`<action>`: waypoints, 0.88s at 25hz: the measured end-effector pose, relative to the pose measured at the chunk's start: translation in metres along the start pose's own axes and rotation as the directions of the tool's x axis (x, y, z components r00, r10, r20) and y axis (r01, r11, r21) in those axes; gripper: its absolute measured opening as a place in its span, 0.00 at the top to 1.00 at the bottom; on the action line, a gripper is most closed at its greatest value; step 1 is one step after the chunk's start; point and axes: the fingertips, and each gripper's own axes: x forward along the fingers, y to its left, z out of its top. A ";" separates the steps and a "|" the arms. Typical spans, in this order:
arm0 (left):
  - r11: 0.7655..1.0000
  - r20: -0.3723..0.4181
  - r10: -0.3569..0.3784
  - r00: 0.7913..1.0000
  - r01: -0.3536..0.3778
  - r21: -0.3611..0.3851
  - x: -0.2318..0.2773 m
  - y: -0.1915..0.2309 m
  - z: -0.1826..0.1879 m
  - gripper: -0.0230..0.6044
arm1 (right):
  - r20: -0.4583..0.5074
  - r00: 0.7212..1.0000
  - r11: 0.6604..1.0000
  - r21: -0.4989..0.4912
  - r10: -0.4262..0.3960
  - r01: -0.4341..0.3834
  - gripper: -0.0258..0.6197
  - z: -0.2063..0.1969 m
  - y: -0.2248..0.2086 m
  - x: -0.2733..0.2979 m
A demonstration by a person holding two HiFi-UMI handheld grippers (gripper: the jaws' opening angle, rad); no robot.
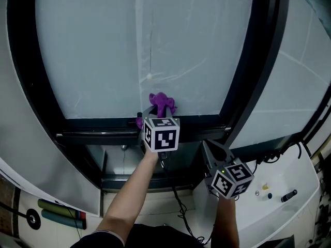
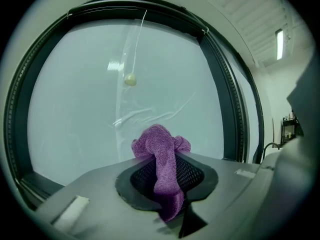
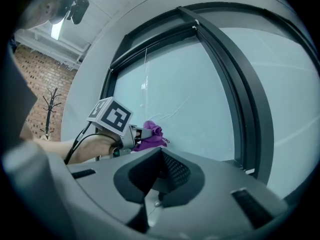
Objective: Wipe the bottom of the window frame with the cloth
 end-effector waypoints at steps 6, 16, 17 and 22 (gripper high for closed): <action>0.999 -0.058 0.013 0.998 -0.015 -0.032 0.025 -0.004 -0.028 0.83 | -0.017 1.000 1.000 0.014 -0.010 0.010 0.94 -0.009 -0.012 0.004; 0.993 -0.178 0.114 0.977 -0.116 0.000 0.049 0.009 -0.076 0.83 | -0.053 0.998 0.999 0.032 -0.035 0.036 0.94 -0.026 -0.035 0.005; 0.992 -0.200 0.121 0.972 -0.123 0.002 0.051 0.011 -0.083 0.83 | -0.054 0.998 0.999 0.036 -0.035 0.037 0.94 -0.027 -0.036 0.006; 0.992 -0.245 0.114 0.963 -0.122 -0.020 0.057 0.014 -0.096 0.83 | -0.062 0.998 0.998 0.046 -0.031 0.034 0.94 -0.033 -0.040 0.010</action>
